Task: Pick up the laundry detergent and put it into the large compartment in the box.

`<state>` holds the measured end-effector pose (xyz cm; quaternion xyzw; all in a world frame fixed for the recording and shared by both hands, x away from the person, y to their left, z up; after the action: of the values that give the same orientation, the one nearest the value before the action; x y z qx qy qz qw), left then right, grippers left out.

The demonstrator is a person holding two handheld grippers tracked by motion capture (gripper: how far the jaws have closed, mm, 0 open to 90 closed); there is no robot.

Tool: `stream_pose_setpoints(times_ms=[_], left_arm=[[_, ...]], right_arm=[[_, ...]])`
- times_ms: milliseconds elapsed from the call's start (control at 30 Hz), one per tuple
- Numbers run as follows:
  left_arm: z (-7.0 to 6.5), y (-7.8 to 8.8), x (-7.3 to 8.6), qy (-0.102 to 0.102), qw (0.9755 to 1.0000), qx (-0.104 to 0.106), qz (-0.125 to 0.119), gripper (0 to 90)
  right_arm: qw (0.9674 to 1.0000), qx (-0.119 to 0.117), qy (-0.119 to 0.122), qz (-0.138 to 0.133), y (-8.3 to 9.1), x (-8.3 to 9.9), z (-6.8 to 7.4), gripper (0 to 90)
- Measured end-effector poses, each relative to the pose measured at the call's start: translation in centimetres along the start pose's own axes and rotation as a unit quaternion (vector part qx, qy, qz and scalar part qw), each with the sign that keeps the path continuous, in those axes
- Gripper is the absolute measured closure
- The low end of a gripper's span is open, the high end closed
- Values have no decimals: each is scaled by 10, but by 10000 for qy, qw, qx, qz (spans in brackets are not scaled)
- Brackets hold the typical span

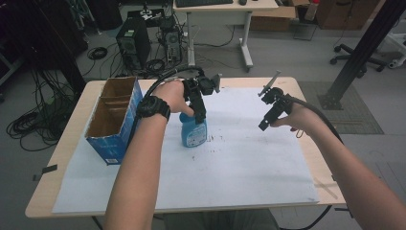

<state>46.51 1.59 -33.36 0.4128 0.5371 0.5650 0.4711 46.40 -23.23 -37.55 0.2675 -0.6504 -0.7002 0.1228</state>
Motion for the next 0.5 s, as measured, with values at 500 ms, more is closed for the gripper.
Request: stream_pose_setpoints(times_ms=[500], left_arm=[[-1, -18, 1, -3, 10000, 79, -37, 35]], right_arm=[[10000, 30, 50, 22, -3, -1, 2, 78]])
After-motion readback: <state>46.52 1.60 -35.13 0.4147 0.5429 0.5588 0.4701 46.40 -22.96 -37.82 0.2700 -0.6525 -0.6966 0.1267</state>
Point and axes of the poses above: each handheld gripper's, and its own axes: y roughly backward along the jaws, x roughly out of its underside, z roughly to its left, the point moved 6 cm from there along -y, roughly forward along the jaws, and after that the axes turned 11 degrees about -y, right-handed, at the moved point
